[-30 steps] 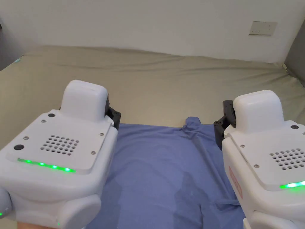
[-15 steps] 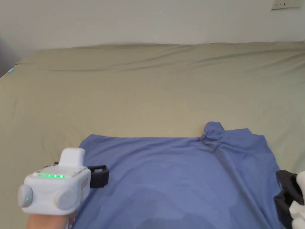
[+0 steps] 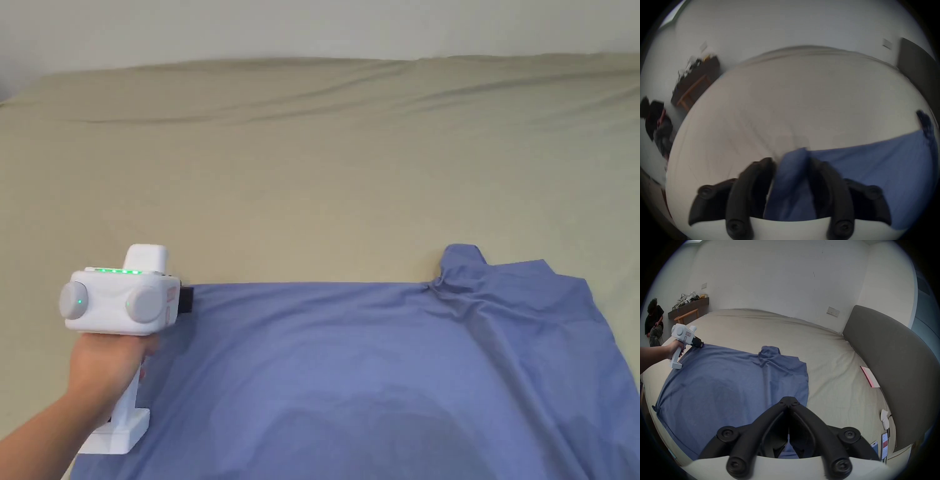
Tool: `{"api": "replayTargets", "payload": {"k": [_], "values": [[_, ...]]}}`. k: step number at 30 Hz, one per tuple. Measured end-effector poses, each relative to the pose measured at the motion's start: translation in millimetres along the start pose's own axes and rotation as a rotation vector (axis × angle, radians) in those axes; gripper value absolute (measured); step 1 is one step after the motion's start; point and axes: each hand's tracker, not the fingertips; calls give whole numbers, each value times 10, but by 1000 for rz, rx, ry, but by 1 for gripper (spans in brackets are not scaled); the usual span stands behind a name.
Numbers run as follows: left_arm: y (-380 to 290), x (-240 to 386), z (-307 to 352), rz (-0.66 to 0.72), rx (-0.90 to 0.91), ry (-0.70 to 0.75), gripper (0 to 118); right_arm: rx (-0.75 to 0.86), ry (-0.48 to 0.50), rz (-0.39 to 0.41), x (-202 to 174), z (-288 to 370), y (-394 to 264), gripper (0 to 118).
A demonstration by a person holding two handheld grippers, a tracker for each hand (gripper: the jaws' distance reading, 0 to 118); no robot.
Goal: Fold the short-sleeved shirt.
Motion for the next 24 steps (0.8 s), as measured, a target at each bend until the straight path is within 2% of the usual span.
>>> {"api": "replayTargets", "payload": {"k": [1,2,3,4,7,10,11,12,14,15,21,24], "values": [[16,83,-8,-53,-24,7,5,-5,-2,7,-3,-25,5,2],[32,159,-17,-94,-46,-29,5,-8,0,14,3,-50,21,2],[46,215,-18,-136,-57,42,5,-8,1,15,3,-64,47,2],[50,199,-2,-142,-54,38,5,-6,5,13,24,-80,75,2],[51,102,191,-67,47,35,5,2,6,-28,164,-231,170,3],[46,-27,603,-27,129,-44,5,-22,35,-70,387,-466,333,4],[34,-67,786,-23,161,-28,5,-36,27,-67,450,-582,418,13],[25,-119,950,-23,181,-45,5,-60,32,-56,511,-726,504,33],[27,-204,1247,-6,241,-55,5,-146,68,-54,631,-1087,645,98],[10,-233,1400,-20,245,-63,5,-176,84,-62,672,-1270,706,108],[-189,-194,1889,-85,301,-62,5,-357,66,-121,827,-2377,774,108],[-337,-110,1944,-136,284,-67,5,-427,-5,-53,742,-2665,654,108]]}}
